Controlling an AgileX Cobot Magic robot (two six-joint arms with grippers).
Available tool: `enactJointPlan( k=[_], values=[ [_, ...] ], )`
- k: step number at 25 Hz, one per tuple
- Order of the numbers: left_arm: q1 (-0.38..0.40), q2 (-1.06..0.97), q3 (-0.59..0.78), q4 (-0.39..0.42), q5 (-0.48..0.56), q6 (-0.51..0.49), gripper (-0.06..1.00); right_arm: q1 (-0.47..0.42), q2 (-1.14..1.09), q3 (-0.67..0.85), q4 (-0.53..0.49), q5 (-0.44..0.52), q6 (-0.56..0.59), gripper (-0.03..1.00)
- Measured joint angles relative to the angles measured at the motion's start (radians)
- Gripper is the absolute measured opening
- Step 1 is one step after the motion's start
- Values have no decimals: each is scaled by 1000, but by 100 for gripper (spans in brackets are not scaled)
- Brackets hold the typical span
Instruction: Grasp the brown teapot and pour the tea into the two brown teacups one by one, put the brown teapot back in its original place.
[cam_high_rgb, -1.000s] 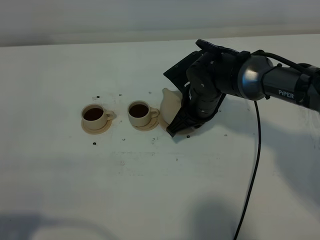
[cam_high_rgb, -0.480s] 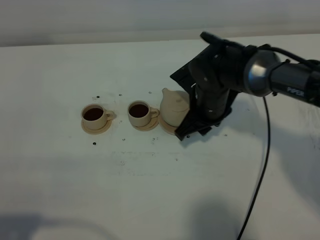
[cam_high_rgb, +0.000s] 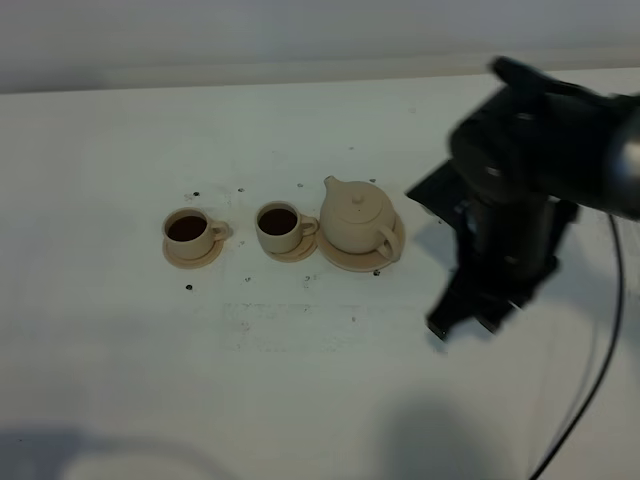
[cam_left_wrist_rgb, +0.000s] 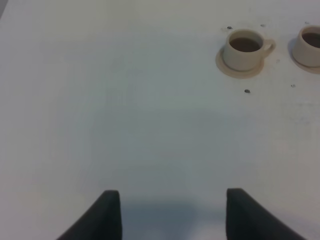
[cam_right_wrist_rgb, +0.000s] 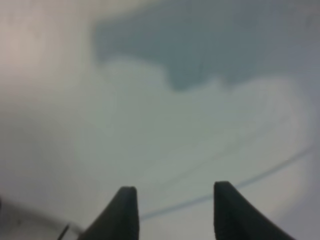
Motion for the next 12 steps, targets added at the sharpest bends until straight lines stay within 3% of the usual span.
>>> enactJointPlan(
  k=[12],
  values=[
    [0,0,0,0,0,0,47,0,-505,429,78,-45,-17,41]
  ],
)
